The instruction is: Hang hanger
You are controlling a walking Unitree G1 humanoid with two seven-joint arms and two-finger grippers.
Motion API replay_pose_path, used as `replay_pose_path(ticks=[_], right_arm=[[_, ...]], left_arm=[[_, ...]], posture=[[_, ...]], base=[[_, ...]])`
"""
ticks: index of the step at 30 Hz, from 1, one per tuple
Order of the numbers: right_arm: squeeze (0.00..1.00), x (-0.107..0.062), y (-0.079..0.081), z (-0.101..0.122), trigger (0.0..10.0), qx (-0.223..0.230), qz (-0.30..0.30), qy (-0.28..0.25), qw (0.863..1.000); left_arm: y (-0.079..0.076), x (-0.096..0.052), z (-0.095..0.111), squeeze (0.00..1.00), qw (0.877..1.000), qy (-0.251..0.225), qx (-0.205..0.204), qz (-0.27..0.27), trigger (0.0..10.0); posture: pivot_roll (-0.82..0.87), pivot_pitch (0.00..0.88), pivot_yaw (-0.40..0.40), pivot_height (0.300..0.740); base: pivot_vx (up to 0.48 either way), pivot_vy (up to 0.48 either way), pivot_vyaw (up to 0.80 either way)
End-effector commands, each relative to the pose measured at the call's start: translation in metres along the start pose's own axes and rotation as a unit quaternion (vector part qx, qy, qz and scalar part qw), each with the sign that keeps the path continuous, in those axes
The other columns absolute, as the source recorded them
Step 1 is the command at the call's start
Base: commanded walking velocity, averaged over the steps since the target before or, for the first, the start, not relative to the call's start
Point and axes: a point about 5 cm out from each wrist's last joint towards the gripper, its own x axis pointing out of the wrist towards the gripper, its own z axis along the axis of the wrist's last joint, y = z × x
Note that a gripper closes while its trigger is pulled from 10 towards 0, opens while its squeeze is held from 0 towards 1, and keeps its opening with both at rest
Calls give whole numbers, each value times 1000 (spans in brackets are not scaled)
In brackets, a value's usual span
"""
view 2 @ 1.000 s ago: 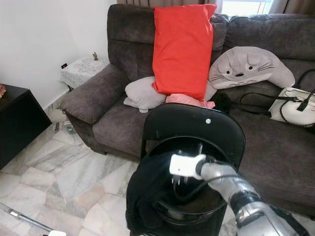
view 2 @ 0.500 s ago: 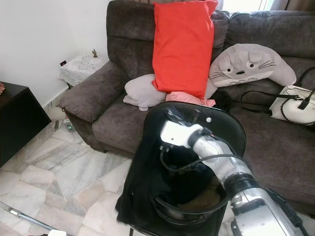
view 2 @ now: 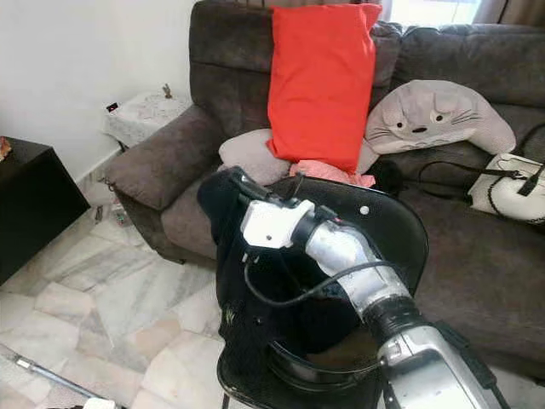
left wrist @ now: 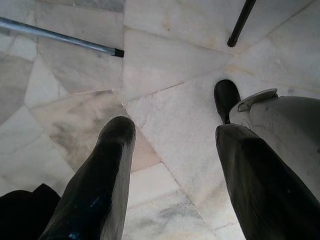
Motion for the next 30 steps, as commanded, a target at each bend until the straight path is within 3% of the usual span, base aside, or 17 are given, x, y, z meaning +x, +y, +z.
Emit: replay_pose_path(ticks=[1, 9, 12, 24, 30], right_arm=[[0, 0, -10, 4, 0, -8, -16, -10, 1000], [0, -4, -40, 13, 0, -22, -66, -25, 997], [0, -1, -52, 25, 0, -24, -92, -54, 994], [0, 6, -62, 45, 0, -35, -105, -94, 989], [0, 17, -61, 75, 0, -25, -90, -166, 982]], left_arm=[[2, -1, -7, 0, 1000, 13, -2, 4, 10000], [2, -1, -6, 0, 1000, 13, -1, 4, 10000], [3, -1, -6, 0, 1000, 13, -2, 5, 10000], [4, -1, -6, 0, 1000, 13, -1, 6, 10000], [3, -1, -6, 0, 1000, 13, -1, 6, 10000]], posture=[[6, 53, 81, 740], [5, 53, 83, 740], [4, 53, 84, 740], [5, 52, 85, 740], [4, 52, 86, 740]], base=[[0, 0, 0], [0, 0, 0], [0, 0, 0], [0, 0, 0], [0, 0, 0]])
